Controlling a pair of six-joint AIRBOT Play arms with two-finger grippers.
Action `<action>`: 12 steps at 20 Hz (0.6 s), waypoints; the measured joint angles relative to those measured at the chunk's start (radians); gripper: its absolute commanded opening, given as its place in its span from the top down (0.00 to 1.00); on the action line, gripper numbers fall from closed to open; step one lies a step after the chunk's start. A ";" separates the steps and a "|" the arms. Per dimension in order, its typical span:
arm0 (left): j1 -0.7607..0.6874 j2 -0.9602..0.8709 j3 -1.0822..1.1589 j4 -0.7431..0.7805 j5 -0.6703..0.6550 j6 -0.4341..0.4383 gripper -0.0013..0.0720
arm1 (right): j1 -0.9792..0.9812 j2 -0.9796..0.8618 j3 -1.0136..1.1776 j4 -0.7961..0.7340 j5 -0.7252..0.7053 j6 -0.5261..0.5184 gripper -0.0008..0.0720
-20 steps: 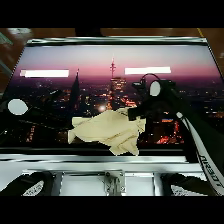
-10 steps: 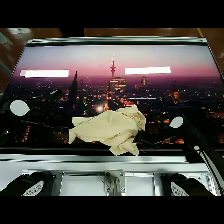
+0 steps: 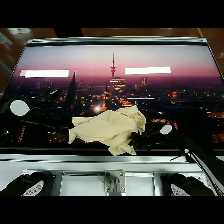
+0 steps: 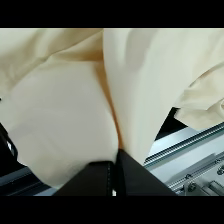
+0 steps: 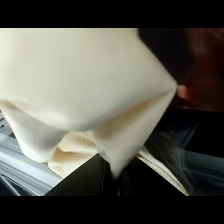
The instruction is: Fold the shirts.
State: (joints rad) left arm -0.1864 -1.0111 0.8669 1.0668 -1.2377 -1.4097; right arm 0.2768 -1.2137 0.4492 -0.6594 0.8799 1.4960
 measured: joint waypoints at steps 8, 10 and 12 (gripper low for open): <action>0.135 0.043 0.257 0.113 -0.072 0.026 0.93 | -0.078 0.287 0.423 -0.373 0.208 0.065 0.91; 0.196 0.071 0.412 0.128 -0.111 0.024 0.93 | -0.144 0.389 0.608 -0.456 0.241 0.083 0.91; 0.232 0.101 0.579 0.111 -0.135 0.013 0.93 | -0.198 0.465 0.810 -0.502 0.240 0.101 0.91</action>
State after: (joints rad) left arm 0.0456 -0.9096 1.4460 1.1774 -1.3727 -1.3964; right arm 0.0788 -0.7490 1.2591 -1.1614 1.1202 1.5967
